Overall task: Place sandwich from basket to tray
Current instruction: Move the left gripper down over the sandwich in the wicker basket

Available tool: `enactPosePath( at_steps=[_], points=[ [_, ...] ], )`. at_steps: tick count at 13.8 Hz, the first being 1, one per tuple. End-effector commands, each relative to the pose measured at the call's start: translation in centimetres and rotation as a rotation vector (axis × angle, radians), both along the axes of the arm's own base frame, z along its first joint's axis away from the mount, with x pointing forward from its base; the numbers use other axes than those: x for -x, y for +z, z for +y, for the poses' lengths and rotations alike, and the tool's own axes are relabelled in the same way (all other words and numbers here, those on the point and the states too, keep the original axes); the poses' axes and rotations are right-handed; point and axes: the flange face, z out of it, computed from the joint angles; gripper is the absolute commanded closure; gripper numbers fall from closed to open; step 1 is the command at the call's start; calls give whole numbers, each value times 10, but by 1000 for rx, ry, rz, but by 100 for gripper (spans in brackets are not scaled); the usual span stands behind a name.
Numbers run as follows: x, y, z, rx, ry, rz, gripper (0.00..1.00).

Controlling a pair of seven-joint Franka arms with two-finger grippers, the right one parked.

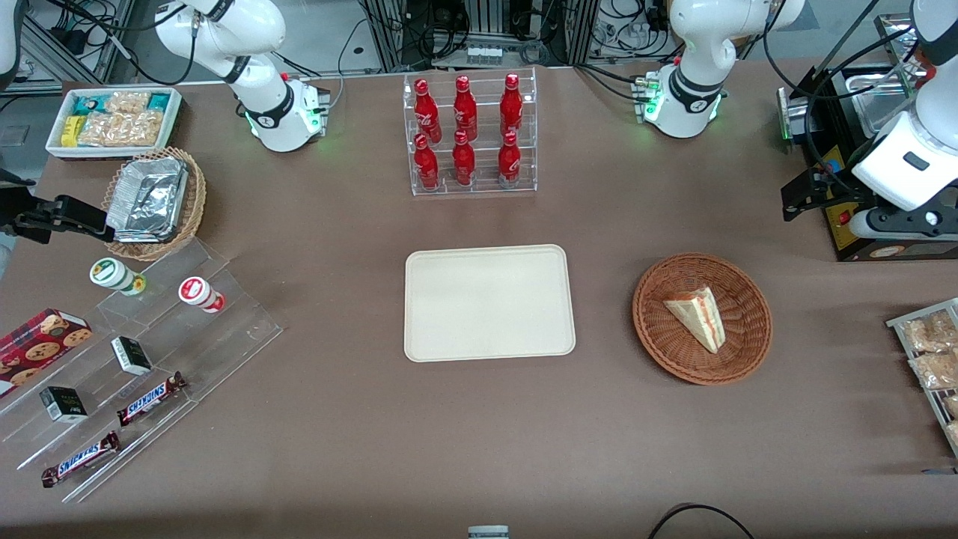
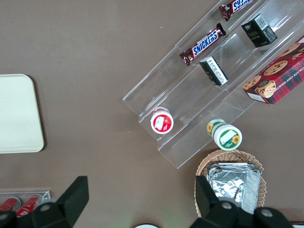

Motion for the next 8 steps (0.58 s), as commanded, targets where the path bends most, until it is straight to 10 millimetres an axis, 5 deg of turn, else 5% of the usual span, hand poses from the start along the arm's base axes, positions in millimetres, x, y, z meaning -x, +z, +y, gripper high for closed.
enactPosePath(
  at_steps=[1,4,8],
  points=[
    [-1,3,2,-3,-6,8,0],
    [-12,-23,4,-15,1,43,0],
    [-20,-107,-2,-20,77,19,0]
  ],
)
